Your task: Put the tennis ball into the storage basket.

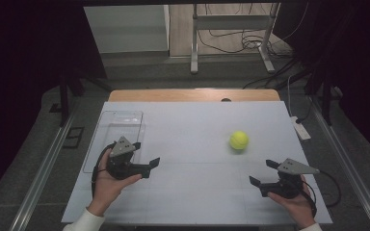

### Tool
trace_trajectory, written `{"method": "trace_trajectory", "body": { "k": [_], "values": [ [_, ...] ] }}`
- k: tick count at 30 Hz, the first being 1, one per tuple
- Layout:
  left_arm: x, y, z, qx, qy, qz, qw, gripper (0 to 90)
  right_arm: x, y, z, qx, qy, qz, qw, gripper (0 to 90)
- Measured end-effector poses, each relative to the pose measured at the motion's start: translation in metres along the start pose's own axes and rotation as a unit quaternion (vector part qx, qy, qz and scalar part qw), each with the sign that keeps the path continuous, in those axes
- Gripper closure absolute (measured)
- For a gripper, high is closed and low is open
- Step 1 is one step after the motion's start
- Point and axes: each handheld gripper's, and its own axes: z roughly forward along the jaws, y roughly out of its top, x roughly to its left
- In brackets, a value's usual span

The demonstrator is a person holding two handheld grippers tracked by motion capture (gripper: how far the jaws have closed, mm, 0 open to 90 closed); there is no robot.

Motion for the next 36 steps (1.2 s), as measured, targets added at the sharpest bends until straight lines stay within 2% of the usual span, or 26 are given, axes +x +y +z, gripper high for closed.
{"method": "trace_trajectory", "body": {
  "k": [36],
  "values": [
    [-0.007, 0.021, 0.019, -0.004, -0.013, 0.013, 0.9998, 11.9, 0.0, -0.001, 0.0, 0.002, 0.0, 0.0, 1.0, 9.4]
  ]
}}
